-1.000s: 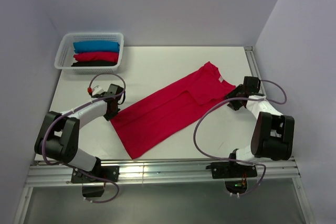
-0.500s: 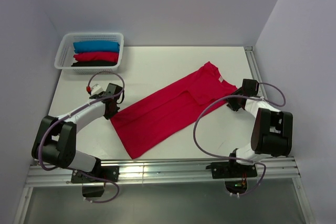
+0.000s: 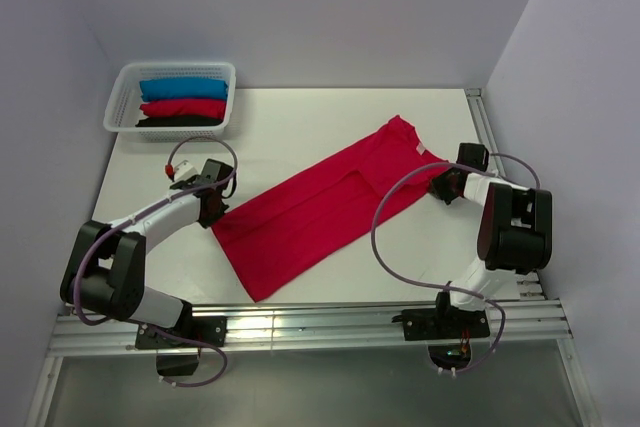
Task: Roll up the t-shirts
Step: Fold the tshirt
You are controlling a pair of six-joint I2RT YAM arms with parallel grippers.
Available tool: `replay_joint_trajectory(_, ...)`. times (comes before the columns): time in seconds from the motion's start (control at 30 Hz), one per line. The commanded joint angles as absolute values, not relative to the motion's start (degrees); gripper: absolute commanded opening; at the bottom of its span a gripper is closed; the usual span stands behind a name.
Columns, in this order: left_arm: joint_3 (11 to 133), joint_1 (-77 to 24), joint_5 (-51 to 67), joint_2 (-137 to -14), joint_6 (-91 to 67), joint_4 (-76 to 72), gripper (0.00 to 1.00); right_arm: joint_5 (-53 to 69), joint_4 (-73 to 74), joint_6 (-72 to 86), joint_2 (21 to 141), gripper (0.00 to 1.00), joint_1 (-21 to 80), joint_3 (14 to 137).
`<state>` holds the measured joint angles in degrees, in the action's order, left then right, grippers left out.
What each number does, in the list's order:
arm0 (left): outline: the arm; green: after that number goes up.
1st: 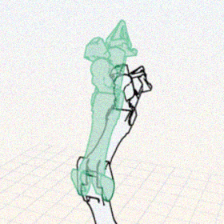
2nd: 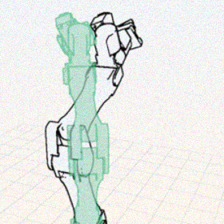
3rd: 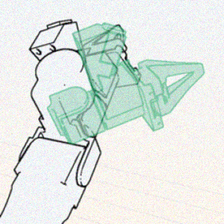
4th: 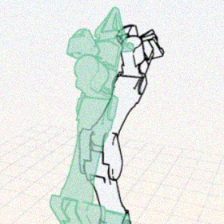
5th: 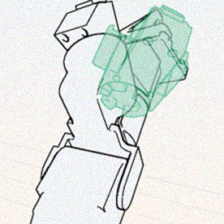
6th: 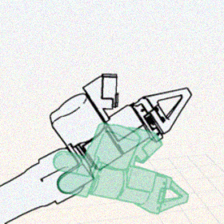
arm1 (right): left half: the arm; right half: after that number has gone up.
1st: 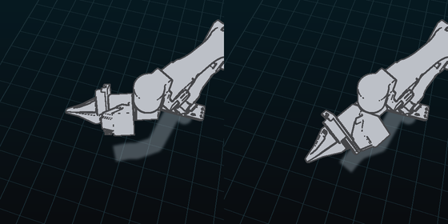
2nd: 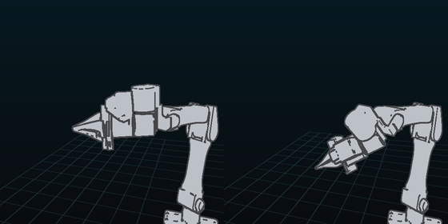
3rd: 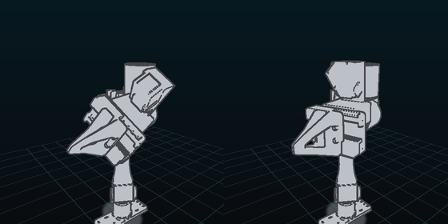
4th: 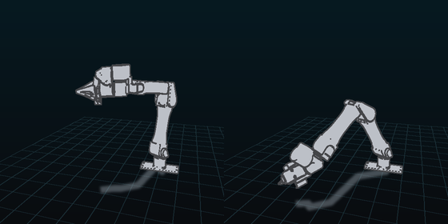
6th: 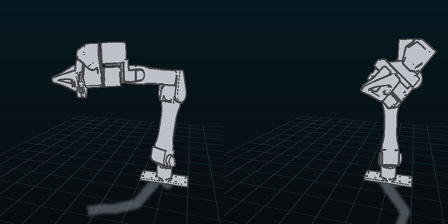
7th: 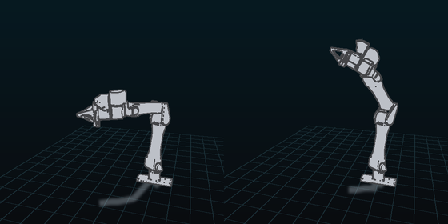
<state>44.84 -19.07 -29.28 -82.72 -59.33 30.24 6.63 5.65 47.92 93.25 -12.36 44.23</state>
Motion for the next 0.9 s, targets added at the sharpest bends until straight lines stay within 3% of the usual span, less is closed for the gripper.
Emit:
replay_joint_trajectory(0.0, 43.25, -18.02, -26.38, -82.70, -58.01, 27.17, 0.01, 4.22, 7.55, 48.08, 97.37, 0.00, -12.13, 49.21)
replay_joint_trajectory(0.43, 39.56, -15.55, -18.02, -83.41, -58.00, 23.38, 0.00, 8.96, 18.62, 45.27, 116.61, 0.00, -11.52, 77.22)
replay_joint_trajectory(0.87, 35.86, -31.10, -18.37, -84.11, -70.65, 27.24, 0.00, 15.38, 26.63, 42.80, 132.18, 0.00, -8.53, 99.92)
